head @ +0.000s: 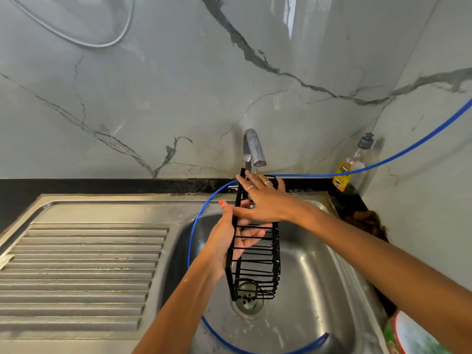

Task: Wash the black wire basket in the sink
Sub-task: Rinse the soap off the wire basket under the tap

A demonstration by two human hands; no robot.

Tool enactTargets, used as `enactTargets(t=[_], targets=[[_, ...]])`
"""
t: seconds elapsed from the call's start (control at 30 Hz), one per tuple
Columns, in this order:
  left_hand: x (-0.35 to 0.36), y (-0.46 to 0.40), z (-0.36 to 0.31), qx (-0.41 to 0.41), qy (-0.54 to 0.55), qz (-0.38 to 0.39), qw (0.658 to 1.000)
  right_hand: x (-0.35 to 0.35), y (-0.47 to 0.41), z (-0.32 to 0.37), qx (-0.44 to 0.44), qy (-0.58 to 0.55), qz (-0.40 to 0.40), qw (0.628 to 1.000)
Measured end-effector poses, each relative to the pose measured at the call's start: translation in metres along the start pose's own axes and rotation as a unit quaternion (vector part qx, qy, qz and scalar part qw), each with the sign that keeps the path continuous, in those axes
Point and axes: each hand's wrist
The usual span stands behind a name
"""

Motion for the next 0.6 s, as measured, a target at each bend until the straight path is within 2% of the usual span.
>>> enactTargets(t=[0.1, 0.23, 0.33, 0.5, 0.57, 0.6], targets=[[0.001, -0.004, 0.0, 0.014, -0.009, -0.007, 1.0, -0.002, 0.001, -0.005, 0.019, -0.016, -0.011, 1.0], [0.001, -0.007, -0.003, 0.035, -0.008, -0.006, 0.999, -0.011, -0.017, -0.011, 0.077, -0.053, -0.112, 0.989], [-0.002, -0.005, -0.002, 0.063, 0.017, -0.009, 0.998, -0.02, -0.03, -0.015, 0.11, -0.2, -0.175, 0.958], [-0.011, 0.002, 0.004, 0.08, 0.049, -0.033, 0.995, -0.019, -0.029, -0.013, 0.123, -0.423, -0.148, 0.885], [-0.018, 0.005, 0.007, 0.088, 0.085, -0.049, 0.991, -0.013, -0.025, -0.014, 0.122, -0.475, -0.138, 0.86], [-0.022, 0.006, 0.008, 0.097, 0.112, -0.06, 0.987, -0.009, -0.023, -0.015, 0.117, -0.477, -0.132, 0.861]])
Point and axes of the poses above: each hand's wrist, its own y-axis away from the middle knuckle, its own x-axis out of the palm, z = x × y, and after that the axes turned 3 degrees about y, right-handed
